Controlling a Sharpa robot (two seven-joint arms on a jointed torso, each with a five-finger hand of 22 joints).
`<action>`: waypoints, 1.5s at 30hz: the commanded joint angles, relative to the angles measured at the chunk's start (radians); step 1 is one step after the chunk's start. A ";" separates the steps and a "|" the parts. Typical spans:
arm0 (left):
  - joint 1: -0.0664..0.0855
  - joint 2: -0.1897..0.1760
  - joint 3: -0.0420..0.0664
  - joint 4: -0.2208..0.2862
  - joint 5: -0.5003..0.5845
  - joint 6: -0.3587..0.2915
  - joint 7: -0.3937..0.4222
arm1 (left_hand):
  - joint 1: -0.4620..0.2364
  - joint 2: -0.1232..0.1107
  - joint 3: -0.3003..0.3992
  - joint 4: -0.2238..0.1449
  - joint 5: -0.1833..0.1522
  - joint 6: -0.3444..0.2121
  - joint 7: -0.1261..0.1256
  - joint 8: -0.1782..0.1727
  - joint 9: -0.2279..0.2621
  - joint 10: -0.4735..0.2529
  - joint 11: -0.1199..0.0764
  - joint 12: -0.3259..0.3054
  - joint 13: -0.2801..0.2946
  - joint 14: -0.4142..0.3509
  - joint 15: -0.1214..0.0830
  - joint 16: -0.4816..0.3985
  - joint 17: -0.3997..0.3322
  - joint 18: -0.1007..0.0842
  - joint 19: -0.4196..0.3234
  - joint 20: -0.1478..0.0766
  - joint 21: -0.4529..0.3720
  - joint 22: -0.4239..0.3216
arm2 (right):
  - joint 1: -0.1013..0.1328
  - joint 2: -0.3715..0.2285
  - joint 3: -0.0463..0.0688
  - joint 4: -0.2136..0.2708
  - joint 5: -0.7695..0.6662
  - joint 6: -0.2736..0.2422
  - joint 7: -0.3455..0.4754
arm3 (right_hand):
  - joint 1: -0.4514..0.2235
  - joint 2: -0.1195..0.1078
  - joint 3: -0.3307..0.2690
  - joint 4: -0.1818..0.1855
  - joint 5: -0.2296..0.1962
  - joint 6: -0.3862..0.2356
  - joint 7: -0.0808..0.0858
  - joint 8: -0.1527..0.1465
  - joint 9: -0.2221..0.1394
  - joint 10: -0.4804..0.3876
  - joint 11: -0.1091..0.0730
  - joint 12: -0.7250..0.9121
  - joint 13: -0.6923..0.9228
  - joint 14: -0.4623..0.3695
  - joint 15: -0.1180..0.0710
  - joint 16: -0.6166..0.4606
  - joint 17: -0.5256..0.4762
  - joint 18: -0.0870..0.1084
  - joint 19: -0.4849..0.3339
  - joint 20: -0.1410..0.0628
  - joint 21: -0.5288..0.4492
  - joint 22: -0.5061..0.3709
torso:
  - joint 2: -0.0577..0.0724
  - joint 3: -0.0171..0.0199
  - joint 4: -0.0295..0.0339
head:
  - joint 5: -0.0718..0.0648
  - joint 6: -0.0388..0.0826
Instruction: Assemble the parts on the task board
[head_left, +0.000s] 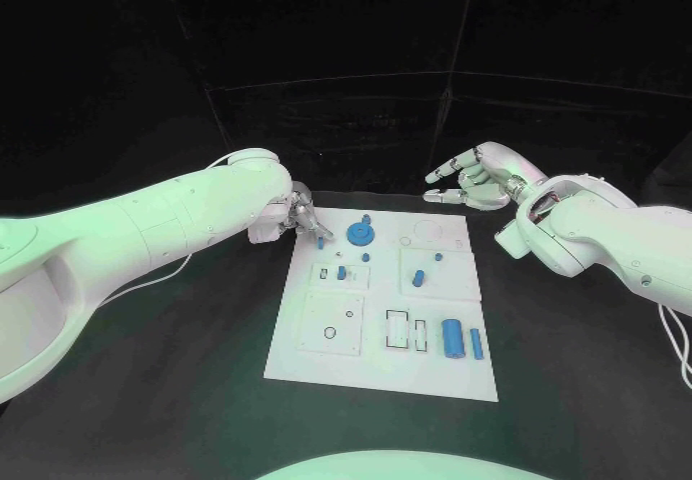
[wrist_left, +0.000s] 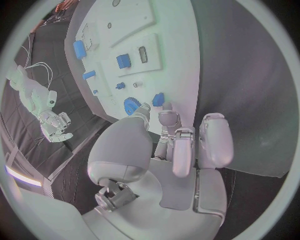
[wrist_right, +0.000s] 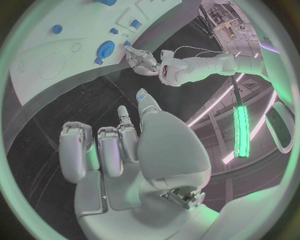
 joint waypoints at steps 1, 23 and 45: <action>0.001 0.001 0.000 -0.001 -0.007 0.019 0.012 | 0.025 0.003 0.002 -0.015 0.002 0.011 0.001 -0.001 -0.003 0.005 -0.002 0.005 -0.001 0.104 0.001 0.003 0.263 0.002 0.005 0.002 0.005 0.001 | 0.002 0.001 0.001 0.000 0.000 0.006 0.005 | -0.001 0.001 -0.005 -0.001 0.003 -0.004 -0.002 0.006 -0.002 -0.002 -0.002 -0.001 0.102 0.078 -0.005 -0.004 0.154 0.006 0.011 -0.007 -0.006 0.055 | 0.000 0.0003 0.0006 | 0.001 0.000; 0.001 0.003 0.000 0.003 -0.007 0.019 0.033 | 0.092 0.044 0.045 -0.056 -0.006 0.026 -0.009 0.000 -0.013 0.008 -0.011 0.006 -0.005 0.104 -0.005 0.003 0.263 0.002 0.006 -0.003 0.005 0.005 | 0.002 0.005 0.001 -0.003 0.000 0.007 0.004 | -0.001 0.001 -0.005 -0.001 0.003 -0.004 -0.002 0.006 -0.002 -0.002 -0.002 -0.001 0.102 0.078 -0.005 -0.004 0.154 0.006 0.011 -0.007 -0.006 0.055 | 0.001 0.0002 -0.0001 | 0.000 -0.005; 0.003 -0.054 0.000 0.080 0.021 -0.043 0.064 | 0.085 -0.039 0.593 -0.268 0.014 0.009 -0.004 0.026 -0.015 0.021 -0.010 -0.029 -0.049 0.104 -0.005 0.003 0.263 0.002 0.005 -0.004 -0.001 0.012 | 0.002 0.001 0.001 -0.002 0.000 0.006 0.006 | 0.000 0.004 -0.005 -0.002 0.004 -0.004 -0.002 0.007 -0.002 -0.001 -0.003 0.001 0.104 0.078 -0.005 -0.003 0.155 0.006 0.011 -0.007 -0.006 0.055 | -0.001 0.0008 0.0021 | -0.003 -0.009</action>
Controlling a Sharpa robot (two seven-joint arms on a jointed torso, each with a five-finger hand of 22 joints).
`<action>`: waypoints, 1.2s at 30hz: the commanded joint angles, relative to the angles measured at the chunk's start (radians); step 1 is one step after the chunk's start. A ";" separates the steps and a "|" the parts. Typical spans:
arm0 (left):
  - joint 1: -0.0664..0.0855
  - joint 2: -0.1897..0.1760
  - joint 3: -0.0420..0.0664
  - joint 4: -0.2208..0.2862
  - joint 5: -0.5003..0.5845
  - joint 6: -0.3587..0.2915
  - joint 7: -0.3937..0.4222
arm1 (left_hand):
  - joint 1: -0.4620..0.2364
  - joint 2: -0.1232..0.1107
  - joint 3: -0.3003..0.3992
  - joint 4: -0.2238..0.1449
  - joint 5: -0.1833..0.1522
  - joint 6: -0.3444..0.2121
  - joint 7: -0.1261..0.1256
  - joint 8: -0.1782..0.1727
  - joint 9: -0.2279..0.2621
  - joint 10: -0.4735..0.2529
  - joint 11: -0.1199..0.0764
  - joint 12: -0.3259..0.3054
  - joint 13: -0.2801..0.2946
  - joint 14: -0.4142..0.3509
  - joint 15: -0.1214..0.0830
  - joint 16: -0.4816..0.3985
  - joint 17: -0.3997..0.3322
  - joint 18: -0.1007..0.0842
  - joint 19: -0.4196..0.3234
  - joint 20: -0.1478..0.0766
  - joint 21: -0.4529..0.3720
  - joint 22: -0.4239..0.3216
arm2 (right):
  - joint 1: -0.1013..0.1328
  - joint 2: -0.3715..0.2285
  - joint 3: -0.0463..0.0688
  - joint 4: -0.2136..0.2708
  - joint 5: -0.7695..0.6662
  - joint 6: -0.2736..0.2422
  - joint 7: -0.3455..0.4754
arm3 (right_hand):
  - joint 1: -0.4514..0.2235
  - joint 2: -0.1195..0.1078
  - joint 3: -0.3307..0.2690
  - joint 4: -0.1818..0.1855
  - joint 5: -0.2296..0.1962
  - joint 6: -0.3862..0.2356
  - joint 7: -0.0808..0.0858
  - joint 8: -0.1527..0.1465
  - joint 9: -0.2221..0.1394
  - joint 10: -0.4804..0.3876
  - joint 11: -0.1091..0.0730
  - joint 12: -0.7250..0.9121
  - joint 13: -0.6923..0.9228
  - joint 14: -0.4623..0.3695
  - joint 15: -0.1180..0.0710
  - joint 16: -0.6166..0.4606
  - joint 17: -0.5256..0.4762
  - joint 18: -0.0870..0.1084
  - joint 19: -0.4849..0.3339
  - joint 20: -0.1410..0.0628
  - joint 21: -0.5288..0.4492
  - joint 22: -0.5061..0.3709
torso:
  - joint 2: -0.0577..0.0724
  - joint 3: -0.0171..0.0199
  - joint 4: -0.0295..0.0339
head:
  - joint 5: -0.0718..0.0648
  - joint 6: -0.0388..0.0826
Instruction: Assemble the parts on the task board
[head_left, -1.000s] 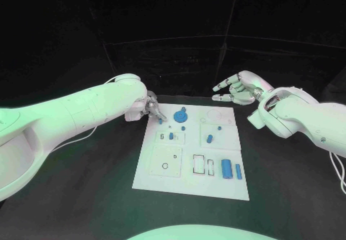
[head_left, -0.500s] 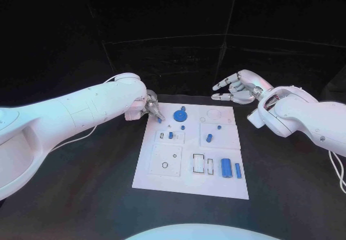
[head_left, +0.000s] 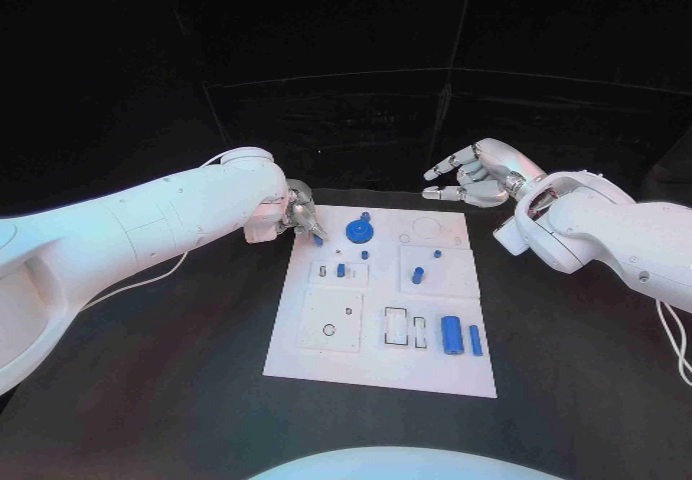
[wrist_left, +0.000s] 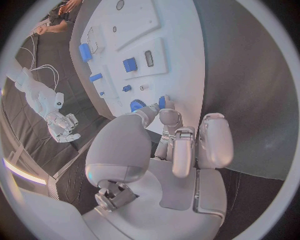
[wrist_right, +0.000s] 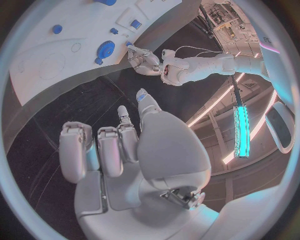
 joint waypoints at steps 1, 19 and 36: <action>0.004 -0.028 0.001 0.042 0.017 -0.049 0.015 | -0.015 -0.006 0.144 -0.132 0.007 0.000 0.000 0.009 0.002 0.009 0.002 -0.006 -0.004 0.106 0.004 0.003 0.263 0.002 0.000 0.001 -0.001 0.001 | 0.002 -0.002 0.001 0.002 0.000 0.003 0.006 | 0.000 0.004 -0.005 -0.002 0.004 -0.004 -0.002 0.007 -0.002 -0.001 -0.003 0.001 0.104 0.078 -0.005 -0.003 0.155 0.006 0.011 -0.007 -0.006 0.055 | 0.000 0.0007 0.0017 | 0.001 -0.001; -0.023 -0.208 -0.003 0.350 -0.019 -0.243 0.038 | -0.033 -0.031 0.190 -0.151 0.012 0.004 -0.004 0.029 0.011 0.029 -0.003 0.011 0.013 0.106 0.000 0.003 0.263 -0.001 0.009 -0.002 0.010 0.017 | 0.002 -0.001 0.001 -0.006 0.006 0.007 0.008 | 0.000 0.006 -0.005 -0.002 0.005 -0.004 -0.002 0.007 -0.002 -0.001 -0.002 0.000 0.103 0.078 -0.005 -0.004 0.154 0.006 0.010 -0.007 -0.006 0.055 | -0.003 0.0014 0.0061 | 0.008 -0.005; -0.050 -0.215 -0.033 0.395 -0.064 -0.239 0.010 | -0.037 -0.035 0.198 -0.152 0.015 0.005 -0.005 0.033 0.013 0.034 -0.003 0.015 0.017 0.106 -0.001 0.003 0.263 -0.001 0.011 -0.003 0.012 0.019 | 0.002 0.005 0.000 -0.012 0.006 0.014 0.012 | 0.000 0.007 -0.005 -0.002 0.005 -0.004 -0.002 0.007 -0.002 -0.001 -0.002 0.000 0.103 0.078 -0.005 -0.004 0.154 0.006 0.010 -0.007 -0.006 0.054 | -0.001 0.0019 0.0041 | 0.017 -0.009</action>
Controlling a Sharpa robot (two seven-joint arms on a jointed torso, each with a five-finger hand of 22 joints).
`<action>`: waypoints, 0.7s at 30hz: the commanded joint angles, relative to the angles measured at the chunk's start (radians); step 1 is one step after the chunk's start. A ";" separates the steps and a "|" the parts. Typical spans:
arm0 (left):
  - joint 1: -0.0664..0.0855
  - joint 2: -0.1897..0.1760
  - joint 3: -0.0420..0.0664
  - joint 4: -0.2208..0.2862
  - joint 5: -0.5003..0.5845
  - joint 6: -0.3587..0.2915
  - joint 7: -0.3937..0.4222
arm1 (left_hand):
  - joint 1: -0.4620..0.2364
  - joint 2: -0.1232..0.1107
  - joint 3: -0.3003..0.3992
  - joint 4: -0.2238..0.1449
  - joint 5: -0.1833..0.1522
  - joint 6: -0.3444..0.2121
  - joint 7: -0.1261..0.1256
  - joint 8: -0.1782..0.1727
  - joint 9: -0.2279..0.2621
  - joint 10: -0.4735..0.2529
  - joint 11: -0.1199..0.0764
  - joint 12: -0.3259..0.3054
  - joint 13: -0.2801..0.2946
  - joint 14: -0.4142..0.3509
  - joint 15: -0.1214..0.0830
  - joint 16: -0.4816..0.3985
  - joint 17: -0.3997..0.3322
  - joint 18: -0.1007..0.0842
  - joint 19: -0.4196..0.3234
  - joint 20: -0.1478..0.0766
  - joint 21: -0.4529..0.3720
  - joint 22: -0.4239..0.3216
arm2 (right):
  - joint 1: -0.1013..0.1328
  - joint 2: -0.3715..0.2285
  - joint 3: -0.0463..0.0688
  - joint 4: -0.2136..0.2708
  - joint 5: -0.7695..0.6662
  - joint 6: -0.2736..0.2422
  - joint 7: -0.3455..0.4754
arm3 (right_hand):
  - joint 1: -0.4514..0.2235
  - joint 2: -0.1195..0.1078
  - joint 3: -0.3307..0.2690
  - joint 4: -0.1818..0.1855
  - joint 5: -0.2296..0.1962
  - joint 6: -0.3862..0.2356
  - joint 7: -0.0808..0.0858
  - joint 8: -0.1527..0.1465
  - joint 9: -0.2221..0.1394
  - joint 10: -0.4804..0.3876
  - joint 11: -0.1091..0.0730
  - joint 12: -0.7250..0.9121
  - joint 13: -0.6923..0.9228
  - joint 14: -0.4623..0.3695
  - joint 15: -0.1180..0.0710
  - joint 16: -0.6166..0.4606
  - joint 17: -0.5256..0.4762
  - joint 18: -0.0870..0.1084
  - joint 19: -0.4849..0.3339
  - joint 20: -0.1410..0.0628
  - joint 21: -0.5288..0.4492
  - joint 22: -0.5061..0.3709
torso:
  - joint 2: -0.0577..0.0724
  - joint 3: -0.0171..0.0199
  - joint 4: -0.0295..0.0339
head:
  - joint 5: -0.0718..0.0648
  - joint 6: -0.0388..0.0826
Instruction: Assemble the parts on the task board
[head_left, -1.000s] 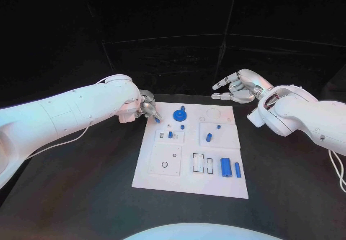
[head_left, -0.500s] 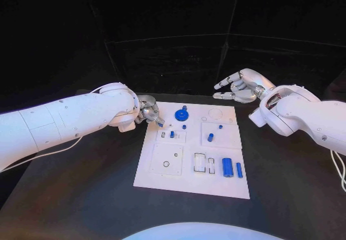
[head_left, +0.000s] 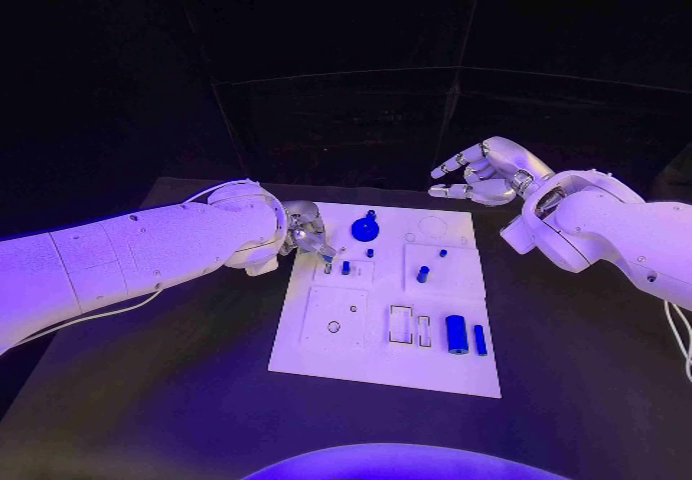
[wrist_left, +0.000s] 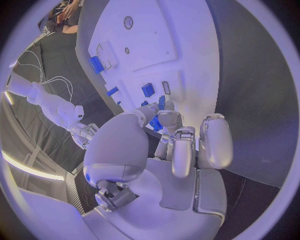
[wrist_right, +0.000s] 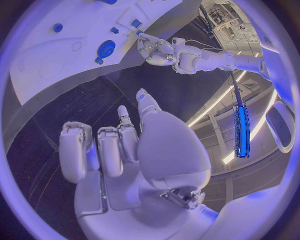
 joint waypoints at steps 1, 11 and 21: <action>-0.001 -0.001 -0.007 0.006 -0.023 0.009 -0.015 | 0.002 0.004 0.135 -0.126 0.004 0.004 -0.007 0.003 0.000 0.009 0.000 0.003 0.001 0.106 0.000 0.003 0.263 -0.001 0.007 0.001 0.003 0.001 | 0.002 0.001 0.001 0.000 0.004 0.009 0.010 | 0.000 0.007 -0.005 -0.002 0.005 -0.004 -0.002 0.003 -0.001 -0.001 -0.002 0.000 0.103 0.078 -0.005 -0.004 0.154 0.006 0.010 -0.007 -0.006 0.054 | 0.001 0.0002 0.0003 | 0.001 -0.002; -0.002 0.000 -0.021 0.009 -0.029 0.055 -0.034 | 0.001 0.003 0.138 -0.126 0.006 0.004 -0.007 0.004 0.001 0.009 0.000 0.002 0.000 0.106 -0.001 0.003 0.263 -0.001 0.007 0.000 0.003 0.001 | 0.002 0.000 0.001 0.000 0.009 0.013 0.011 | 0.000 0.007 -0.005 -0.002 0.005 -0.004 -0.002 0.003 -0.001 -0.002 -0.002 0.000 0.103 0.078 -0.005 -0.004 0.154 0.006 0.010 -0.007 -0.006 0.055 | 0.001 0.0006 -0.0015 | 0.002 -0.005; -0.002 0.001 -0.030 0.017 -0.030 0.102 -0.043 | -0.001 0.001 0.140 -0.127 0.008 0.004 -0.007 0.005 0.001 0.009 0.000 0.002 0.000 0.106 -0.001 0.003 0.263 -0.001 0.007 0.000 0.002 0.000 | 0.002 -0.001 0.001 0.000 0.013 0.015 0.012 | 0.000 0.007 -0.005 -0.002 0.005 -0.004 -0.002 0.003 -0.001 -0.002 -0.002 0.000 0.103 0.078 -0.005 -0.004 0.154 0.006 0.010 -0.007 -0.006 0.055 | 0.001 0.0004 -0.0005 | 0.002 -0.007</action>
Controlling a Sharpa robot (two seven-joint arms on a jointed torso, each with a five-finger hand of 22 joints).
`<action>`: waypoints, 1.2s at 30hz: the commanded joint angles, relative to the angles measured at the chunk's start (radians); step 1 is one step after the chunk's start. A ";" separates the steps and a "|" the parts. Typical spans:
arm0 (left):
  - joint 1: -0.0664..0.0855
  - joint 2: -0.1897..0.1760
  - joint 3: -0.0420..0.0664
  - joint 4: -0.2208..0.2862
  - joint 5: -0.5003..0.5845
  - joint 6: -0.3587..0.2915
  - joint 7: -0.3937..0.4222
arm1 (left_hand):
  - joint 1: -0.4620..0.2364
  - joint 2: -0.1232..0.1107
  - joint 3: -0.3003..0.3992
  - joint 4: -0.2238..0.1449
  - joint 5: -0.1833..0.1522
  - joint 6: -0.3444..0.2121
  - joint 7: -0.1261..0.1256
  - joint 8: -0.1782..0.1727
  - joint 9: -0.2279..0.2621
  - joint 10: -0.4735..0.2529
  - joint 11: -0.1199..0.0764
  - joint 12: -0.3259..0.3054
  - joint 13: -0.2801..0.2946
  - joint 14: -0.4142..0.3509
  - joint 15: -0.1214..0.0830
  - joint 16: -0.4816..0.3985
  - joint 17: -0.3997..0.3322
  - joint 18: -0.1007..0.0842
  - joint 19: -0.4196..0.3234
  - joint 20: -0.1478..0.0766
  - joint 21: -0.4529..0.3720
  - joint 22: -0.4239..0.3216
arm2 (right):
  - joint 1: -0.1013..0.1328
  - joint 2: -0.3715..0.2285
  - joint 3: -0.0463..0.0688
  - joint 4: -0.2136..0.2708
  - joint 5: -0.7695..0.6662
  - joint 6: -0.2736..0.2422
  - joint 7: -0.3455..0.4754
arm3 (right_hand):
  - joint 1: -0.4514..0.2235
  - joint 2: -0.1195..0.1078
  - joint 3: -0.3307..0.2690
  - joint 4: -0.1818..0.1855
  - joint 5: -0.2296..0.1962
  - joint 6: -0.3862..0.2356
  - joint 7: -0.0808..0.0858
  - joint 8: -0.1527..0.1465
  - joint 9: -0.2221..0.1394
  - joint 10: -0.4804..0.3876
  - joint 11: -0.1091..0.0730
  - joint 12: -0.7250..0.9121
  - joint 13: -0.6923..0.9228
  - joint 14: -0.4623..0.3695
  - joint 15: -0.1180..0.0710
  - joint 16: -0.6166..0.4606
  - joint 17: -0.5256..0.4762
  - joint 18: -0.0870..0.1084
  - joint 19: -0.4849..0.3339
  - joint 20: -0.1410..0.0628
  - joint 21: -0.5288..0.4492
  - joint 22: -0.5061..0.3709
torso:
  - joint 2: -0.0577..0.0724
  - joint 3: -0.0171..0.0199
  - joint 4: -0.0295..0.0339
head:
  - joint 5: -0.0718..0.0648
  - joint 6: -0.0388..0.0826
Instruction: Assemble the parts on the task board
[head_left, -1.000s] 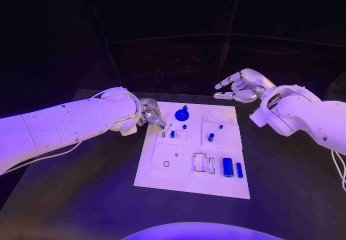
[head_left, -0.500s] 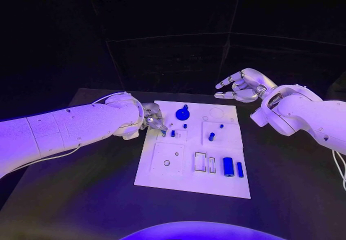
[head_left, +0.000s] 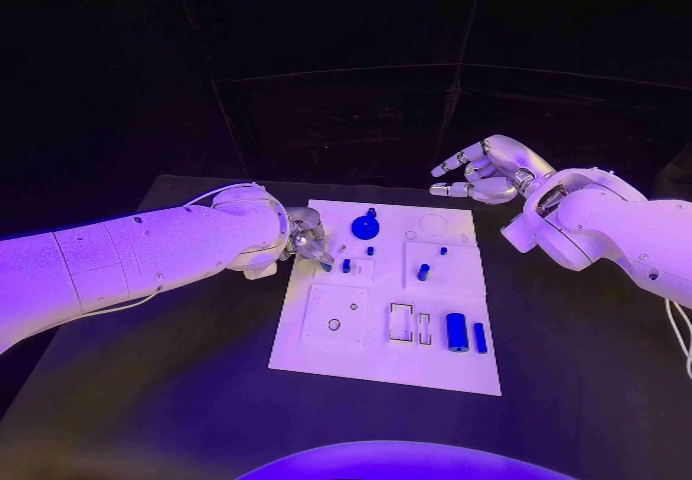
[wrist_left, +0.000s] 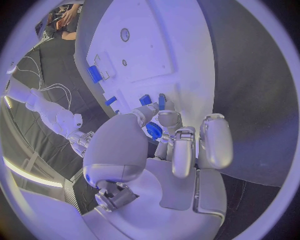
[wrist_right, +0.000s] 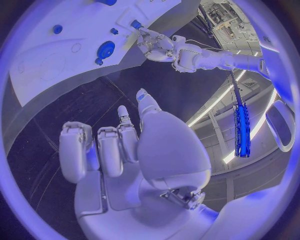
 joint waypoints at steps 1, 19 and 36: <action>-0.006 0.001 -0.005 0.005 -0.010 0.058 -0.020 | 0.003 0.005 0.122 -0.113 0.003 -0.002 -0.005 0.006 -0.003 0.009 -0.001 0.002 0.000 0.106 -0.001 0.003 0.263 -0.001 0.007 0.000 0.002 0.000 | 0.002 0.000 0.001 0.001 0.008 0.008 0.009 | 0.000 0.007 -0.005 -0.002 0.005 -0.004 -0.002 0.003 -0.001 -0.002 -0.002 0.000 0.102 0.078 -0.005 -0.004 0.153 0.006 0.010 -0.007 -0.006 0.055 | 0.000 -0.0003 0.0012 | -0.001 -0.001; -0.006 0.000 -0.007 0.001 -0.010 0.046 -0.016 | -0.054 -0.016 0.146 -0.095 0.066 0.006 -0.014 0.032 0.008 0.022 -0.007 0.004 -0.003 0.106 -0.005 0.003 0.263 -0.002 0.010 -0.003 0.003 0.006 | 0.002 0.002 0.001 -0.001 0.007 0.006 0.011 | 0.000 0.007 -0.005 -0.002 0.005 -0.004 -0.002 0.003 -0.001 -0.002 -0.002 0.000 0.102 0.078 -0.005 -0.004 0.153 0.006 0.010 -0.007 -0.006 0.055 | 0.000 -0.0001 0.0002 | 0.001 -0.004; -0.005 0.024 -0.007 -0.016 -0.009 0.035 -0.013 | -0.169 -0.044 0.056 -0.027 0.062 0.039 -0.035 0.053 0.013 0.037 -0.023 0.029 0.020 0.106 -0.018 0.003 0.263 -0.006 0.021 -0.015 0.015 0.024 | 0.002 0.002 0.001 0.000 0.007 0.004 0.011 | 0.000 0.007 -0.005 -0.002 0.005 -0.004 -0.002 0.003 -0.001 -0.002 -0.002 0.000 0.102 0.078 -0.005 -0.004 0.153 0.006 0.010 -0.007 -0.006 0.055 | 0.000 -0.0002 0.0003 | -0.004 -0.009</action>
